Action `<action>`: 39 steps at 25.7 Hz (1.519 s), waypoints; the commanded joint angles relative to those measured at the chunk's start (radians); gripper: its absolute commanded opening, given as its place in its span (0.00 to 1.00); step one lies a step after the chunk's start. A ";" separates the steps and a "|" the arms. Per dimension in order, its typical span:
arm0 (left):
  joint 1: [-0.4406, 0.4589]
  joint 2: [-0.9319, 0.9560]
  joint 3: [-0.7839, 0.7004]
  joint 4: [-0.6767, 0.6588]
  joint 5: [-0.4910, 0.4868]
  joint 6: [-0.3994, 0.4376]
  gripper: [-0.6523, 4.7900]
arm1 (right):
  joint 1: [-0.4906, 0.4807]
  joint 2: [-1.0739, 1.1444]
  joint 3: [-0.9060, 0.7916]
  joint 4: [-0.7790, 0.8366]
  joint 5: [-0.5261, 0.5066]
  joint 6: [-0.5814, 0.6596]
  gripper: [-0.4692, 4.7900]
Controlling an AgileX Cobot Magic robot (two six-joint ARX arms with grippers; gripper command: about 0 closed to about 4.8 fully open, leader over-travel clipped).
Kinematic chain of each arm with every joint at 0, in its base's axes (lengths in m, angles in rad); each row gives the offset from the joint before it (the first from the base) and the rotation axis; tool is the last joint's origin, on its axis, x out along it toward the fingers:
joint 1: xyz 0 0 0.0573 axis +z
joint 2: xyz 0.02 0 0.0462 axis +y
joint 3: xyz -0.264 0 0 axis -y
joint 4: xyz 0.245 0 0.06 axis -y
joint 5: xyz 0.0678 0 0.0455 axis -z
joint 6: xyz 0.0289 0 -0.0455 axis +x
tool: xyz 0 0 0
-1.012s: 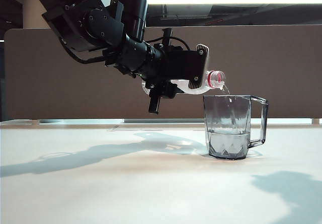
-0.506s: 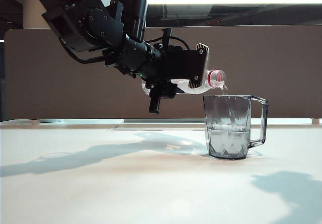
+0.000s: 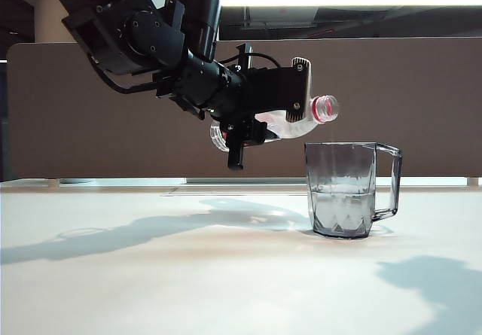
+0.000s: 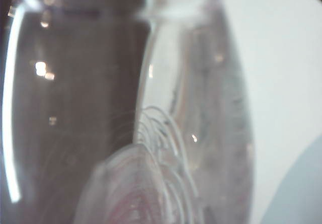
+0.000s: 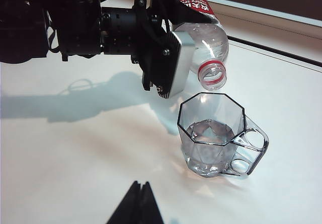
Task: Pick up the mineral water bottle with the left hand on the table and pour water into the mug until it's half full.
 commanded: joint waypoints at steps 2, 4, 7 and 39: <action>0.000 -0.023 0.008 0.021 0.004 -0.067 0.44 | 0.000 -0.003 0.005 0.015 -0.002 -0.003 0.07; 0.000 -0.026 0.008 0.022 0.004 -0.138 0.44 | 0.000 -0.003 0.005 0.015 -0.002 -0.003 0.07; 0.006 -0.048 0.007 0.019 0.004 -0.373 0.44 | 0.000 -0.003 0.005 0.016 -0.002 -0.003 0.07; 0.222 -0.524 -0.491 0.178 0.005 -1.295 0.44 | 0.000 -0.003 0.005 0.018 -0.002 -0.003 0.07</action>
